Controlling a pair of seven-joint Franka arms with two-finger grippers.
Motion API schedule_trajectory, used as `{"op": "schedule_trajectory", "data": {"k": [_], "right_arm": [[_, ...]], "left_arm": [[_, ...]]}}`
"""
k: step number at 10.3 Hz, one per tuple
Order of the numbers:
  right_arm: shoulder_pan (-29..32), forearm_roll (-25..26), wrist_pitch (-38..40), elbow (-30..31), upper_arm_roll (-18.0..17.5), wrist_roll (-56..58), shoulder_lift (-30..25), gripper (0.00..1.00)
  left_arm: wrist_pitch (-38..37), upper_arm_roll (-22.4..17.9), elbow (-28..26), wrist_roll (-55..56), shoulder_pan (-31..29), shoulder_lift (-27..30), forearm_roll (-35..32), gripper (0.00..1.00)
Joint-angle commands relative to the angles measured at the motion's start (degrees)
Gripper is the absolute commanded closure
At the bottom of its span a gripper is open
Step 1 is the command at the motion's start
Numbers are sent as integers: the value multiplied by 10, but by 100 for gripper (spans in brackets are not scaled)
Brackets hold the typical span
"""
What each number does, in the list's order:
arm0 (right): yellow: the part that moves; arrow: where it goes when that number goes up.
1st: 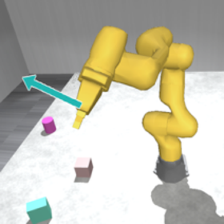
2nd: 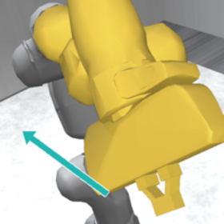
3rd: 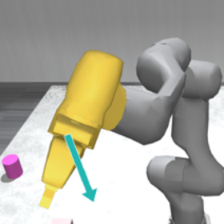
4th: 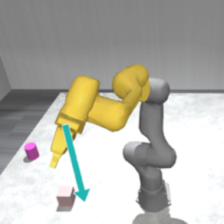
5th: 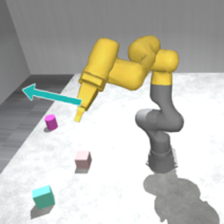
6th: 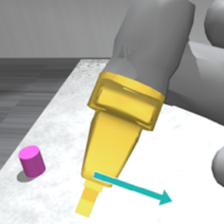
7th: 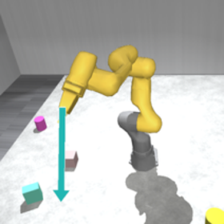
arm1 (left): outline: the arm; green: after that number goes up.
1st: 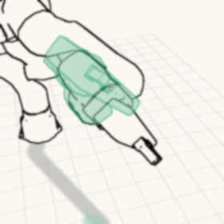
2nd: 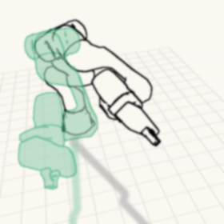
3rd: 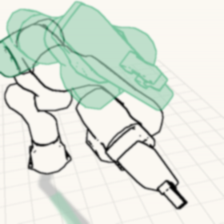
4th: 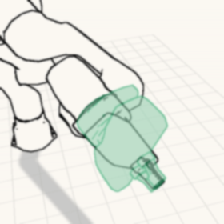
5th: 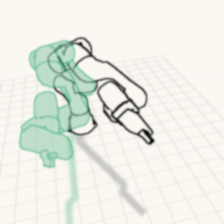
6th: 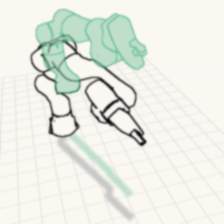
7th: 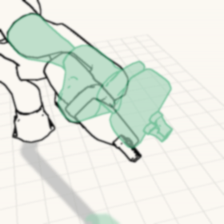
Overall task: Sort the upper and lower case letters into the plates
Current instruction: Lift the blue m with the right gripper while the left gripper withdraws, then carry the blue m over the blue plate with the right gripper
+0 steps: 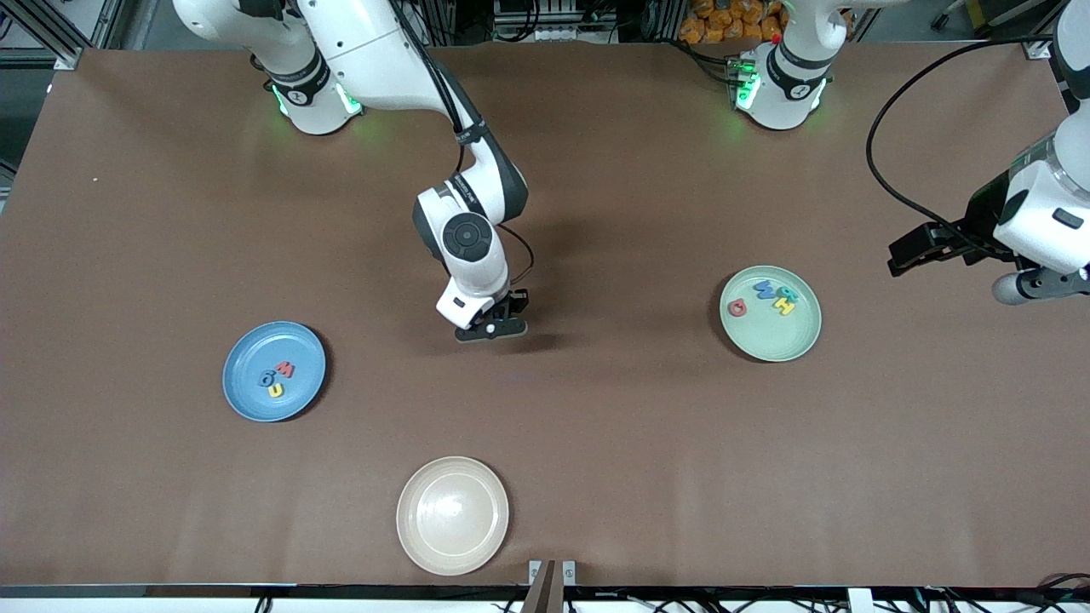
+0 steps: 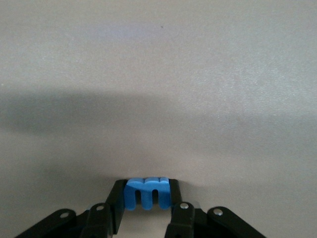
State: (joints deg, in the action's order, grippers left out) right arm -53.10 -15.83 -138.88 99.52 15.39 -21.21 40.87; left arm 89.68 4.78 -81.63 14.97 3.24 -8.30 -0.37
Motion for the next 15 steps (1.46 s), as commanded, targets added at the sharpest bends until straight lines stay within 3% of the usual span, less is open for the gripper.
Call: {"op": "schedule_trajectory", "data": {"k": [1,7,11,15], "right_arm": [[16,-9,9,6,-12,14,-18,100],[109,-3,37,-6,-7,147,-58,100],[212,-1,161,-5,13,302,-116,100],[330,99,172,-5,10,419,-129,100]], "left_arm": [[1,-29,-8,-26,15,10,8,0],[1,-32,-7,-53,18,17,-6,0],[1,-31,-6,-57,14,14,-5,0],[-2,-36,-6,-117,3,28,-23,0]]}}
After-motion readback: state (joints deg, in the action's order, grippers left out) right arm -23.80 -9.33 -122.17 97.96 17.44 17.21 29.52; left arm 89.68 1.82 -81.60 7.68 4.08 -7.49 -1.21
